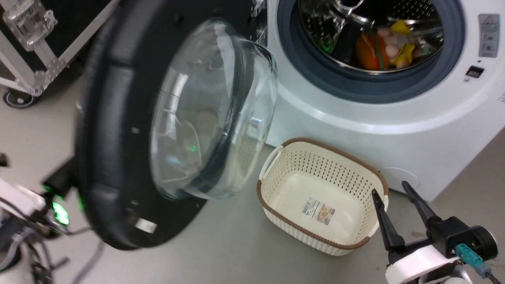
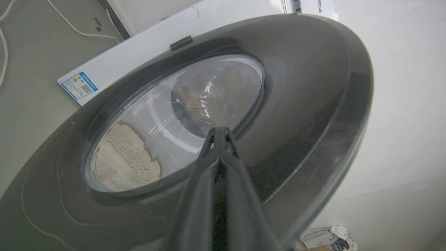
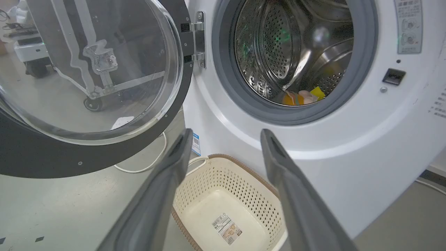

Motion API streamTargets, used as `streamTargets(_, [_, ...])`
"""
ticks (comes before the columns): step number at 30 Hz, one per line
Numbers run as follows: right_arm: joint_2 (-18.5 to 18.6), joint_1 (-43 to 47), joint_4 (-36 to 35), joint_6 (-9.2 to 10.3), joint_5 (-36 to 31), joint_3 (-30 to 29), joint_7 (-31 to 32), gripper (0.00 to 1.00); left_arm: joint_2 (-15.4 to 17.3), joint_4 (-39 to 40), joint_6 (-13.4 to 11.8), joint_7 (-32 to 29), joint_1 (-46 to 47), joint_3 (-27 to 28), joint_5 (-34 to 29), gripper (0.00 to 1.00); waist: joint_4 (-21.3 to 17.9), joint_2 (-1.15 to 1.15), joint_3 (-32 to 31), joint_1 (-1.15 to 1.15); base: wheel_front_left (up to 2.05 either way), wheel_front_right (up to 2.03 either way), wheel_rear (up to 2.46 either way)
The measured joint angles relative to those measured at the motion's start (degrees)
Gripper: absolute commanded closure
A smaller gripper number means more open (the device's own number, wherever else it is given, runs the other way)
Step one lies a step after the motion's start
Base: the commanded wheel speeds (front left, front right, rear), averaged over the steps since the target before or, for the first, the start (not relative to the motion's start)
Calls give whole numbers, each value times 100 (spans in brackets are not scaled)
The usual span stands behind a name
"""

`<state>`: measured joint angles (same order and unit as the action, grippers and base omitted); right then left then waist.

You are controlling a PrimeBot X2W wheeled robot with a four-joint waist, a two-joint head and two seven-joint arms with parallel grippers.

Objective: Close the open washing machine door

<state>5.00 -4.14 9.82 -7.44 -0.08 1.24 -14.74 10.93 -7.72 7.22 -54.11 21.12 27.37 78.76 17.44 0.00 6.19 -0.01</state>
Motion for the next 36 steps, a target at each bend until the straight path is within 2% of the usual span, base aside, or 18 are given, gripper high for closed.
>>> streamTargets(4, [-66, 12, 59, 0, -47, -209, 0, 0, -442, 491, 1, -232, -509, -422, 277, 100, -85, 0, -200, 0, 0, 0, 0])
streamTargets(7, [-112, 21, 98, 0, -101, -305, 0, 0, -650, 747, 0, -260, -873, -757, 401, 100, -205, 0, -302, 0, 0, 0, 0])
streamTargets(15, [-159, 10, 149, 0, -168, -495, -1, 0, -766, 1127, 0, 411, -1510, -1779, 570, 100, -754, 0, -339, 0, 0, 0, 0])
streamTargets(18, [-167, -1, 153, 0, -219, -523, -1, 0, -769, 1114, 0, 836, -1615, -2309, 895, 100, -1021, 0, -286, 0, 0, 0, 0])
streamTargets(28, [-123, -260, 145, 0, -232, -597, 0, 0, -789, 651, 0, 2117, -1169, -3554, 1115, 100, -2059, 0, 123, 1, 0, 0, 0])
streamTargets(36, [-151, -465, 151, 0, -54, -621, -1, 0, -801, 44, 1, 3052, -99, -3969, 1207, 100, -3008, 0, 599, 2, 0, 0, 0])
